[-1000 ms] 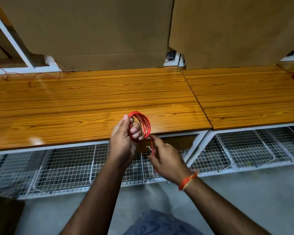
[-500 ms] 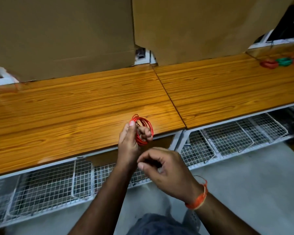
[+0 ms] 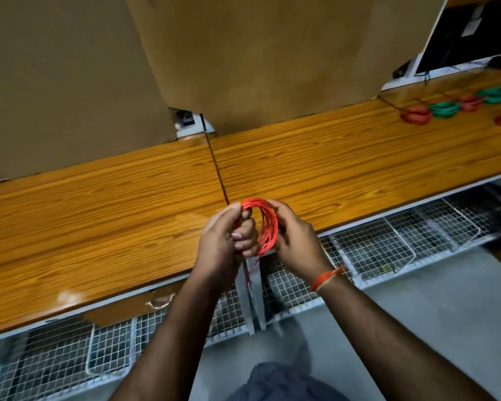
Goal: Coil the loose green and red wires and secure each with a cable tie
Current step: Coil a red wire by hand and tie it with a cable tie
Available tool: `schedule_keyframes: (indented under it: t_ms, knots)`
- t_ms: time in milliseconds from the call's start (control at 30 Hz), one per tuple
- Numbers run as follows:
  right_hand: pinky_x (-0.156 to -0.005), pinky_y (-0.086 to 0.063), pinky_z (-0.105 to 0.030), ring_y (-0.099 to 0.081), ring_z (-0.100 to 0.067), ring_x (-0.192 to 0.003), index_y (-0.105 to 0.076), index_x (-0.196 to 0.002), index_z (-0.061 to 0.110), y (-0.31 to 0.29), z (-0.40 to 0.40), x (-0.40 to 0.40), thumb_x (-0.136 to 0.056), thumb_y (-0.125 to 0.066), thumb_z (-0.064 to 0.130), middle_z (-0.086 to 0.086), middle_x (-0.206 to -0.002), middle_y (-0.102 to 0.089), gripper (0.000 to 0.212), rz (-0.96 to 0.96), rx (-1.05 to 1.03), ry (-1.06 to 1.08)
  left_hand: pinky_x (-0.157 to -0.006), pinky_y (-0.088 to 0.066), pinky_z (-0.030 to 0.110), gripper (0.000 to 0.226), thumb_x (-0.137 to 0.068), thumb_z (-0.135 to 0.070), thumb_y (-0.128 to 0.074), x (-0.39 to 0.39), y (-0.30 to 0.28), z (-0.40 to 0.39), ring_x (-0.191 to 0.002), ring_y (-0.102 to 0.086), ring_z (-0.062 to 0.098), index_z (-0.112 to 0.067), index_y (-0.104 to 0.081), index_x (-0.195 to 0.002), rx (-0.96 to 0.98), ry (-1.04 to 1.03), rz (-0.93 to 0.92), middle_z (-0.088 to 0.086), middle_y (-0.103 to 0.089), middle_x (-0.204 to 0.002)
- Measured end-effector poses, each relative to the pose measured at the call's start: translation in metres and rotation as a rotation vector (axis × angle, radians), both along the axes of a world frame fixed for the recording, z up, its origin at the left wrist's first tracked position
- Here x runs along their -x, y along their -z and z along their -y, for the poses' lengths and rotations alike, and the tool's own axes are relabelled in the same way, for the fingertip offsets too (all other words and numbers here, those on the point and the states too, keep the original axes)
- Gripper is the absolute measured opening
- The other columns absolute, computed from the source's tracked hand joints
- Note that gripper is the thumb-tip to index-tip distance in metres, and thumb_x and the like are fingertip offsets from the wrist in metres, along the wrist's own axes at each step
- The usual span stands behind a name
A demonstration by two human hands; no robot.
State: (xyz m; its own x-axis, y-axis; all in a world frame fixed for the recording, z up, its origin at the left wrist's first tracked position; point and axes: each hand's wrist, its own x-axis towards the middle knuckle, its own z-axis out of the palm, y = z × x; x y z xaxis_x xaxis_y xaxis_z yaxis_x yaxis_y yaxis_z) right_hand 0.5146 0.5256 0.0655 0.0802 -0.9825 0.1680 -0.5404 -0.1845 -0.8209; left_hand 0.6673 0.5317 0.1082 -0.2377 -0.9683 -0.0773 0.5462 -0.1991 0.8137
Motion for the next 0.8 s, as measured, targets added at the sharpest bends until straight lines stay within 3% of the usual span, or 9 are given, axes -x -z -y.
schedule_keyframes:
  t_ms: [133,200,300,467,567,600,700,800]
  knots:
    - [-0.06,-0.054,-0.019,-0.069,-0.004,-0.075,-0.044,-0.138,0.021,0.01,-0.008,0.032,-0.098,-0.062,0.004,0.007,-0.093,-0.067,0.046,0.164,0.019,0.032,-0.043,-0.031,0.021,0.029,-0.11,-0.022,-0.033,0.037,-0.001,0.018,-0.041,-0.029,0.005,-0.014,-0.047,-0.086,-0.015,-0.155,-0.073,-0.008,-0.032,-0.053]
    - [-0.056,-0.052,-0.016,-0.068,-0.003,-0.07,-0.055,-0.115,0.017,0.015,-0.015,0.047,-0.097,-0.064,0.004,0.005,-0.088,-0.067,0.023,0.131,0.046,-0.013,-0.046,-0.033,0.022,0.029,-0.11,-0.023,-0.033,0.055,0.003,0.026,-0.044,-0.033,0.006,-0.014,-0.047,-0.086,-0.024,-0.204,-0.106,-0.007,-0.036,-0.054]
    - [-0.055,-0.043,-0.011,-0.06,-0.004,-0.065,-0.064,-0.091,0.017,0.017,-0.024,0.065,-0.088,-0.068,0.001,0.011,-0.078,-0.06,0.017,0.024,0.072,-0.069,-0.05,-0.037,0.023,0.028,-0.11,-0.024,-0.034,0.083,0.011,0.038,-0.049,-0.04,0.009,-0.014,-0.046,-0.087,-0.009,-0.234,-0.061,-0.004,-0.042,-0.058]
    - [-0.061,-0.036,-0.009,-0.055,0.004,-0.066,-0.071,-0.091,0.016,-0.006,-0.023,0.099,-0.088,-0.063,0.008,0.012,-0.077,-0.062,0.012,-0.042,-0.058,-0.241,-0.059,-0.041,0.029,0.024,-0.111,-0.027,-0.035,0.122,0.021,0.051,-0.059,-0.049,0.014,-0.015,-0.04,-0.091,0.102,-0.227,0.223,0.0,-0.052,-0.066]
    - [-0.057,-0.043,-0.024,-0.058,-0.006,-0.065,-0.069,-0.089,0.014,-0.024,-0.016,0.119,-0.087,-0.052,0.01,0.003,-0.078,-0.067,0.018,0.072,-0.075,-0.303,-0.06,-0.047,0.027,0.028,-0.11,-0.032,-0.038,0.141,0.026,0.059,-0.063,-0.057,0.016,-0.01,-0.043,-0.094,0.183,-0.196,0.366,0.003,-0.06,-0.07]
    - [-0.058,-0.045,-0.025,-0.058,-0.007,-0.066,-0.069,-0.091,0.015,-0.027,-0.013,0.125,-0.086,-0.051,0.013,0.003,-0.079,-0.067,0.019,0.075,-0.063,-0.3,-0.061,-0.048,0.027,0.033,-0.11,-0.035,-0.04,0.147,0.029,0.064,-0.066,-0.058,0.018,-0.007,-0.045,-0.095,0.22,-0.175,0.41,0.005,-0.062,-0.072]
    - [-0.063,-0.038,-0.011,-0.056,0.002,-0.072,-0.073,-0.099,0.02,-0.027,0.004,0.145,-0.096,-0.06,0.026,0.013,-0.082,-0.064,0.014,-0.02,0.057,-0.198,-0.06,-0.048,0.029,0.041,-0.107,-0.036,-0.039,0.165,0.034,0.079,-0.065,-0.058,0.021,0.002,-0.049,-0.093,0.283,-0.102,0.451,0.011,-0.063,-0.074]
    - [-0.071,-0.045,-0.009,-0.065,0.001,-0.085,-0.075,-0.1,0.019,-0.027,0.028,0.167,-0.094,-0.069,0.027,0.007,-0.101,-0.075,0.011,-0.002,0.159,-0.03,-0.057,-0.047,0.022,0.034,-0.11,-0.027,-0.043,0.191,0.034,0.096,-0.059,-0.057,0.009,-0.014,-0.054,-0.081,0.251,-0.09,0.483,-0.004,-0.065,-0.068]
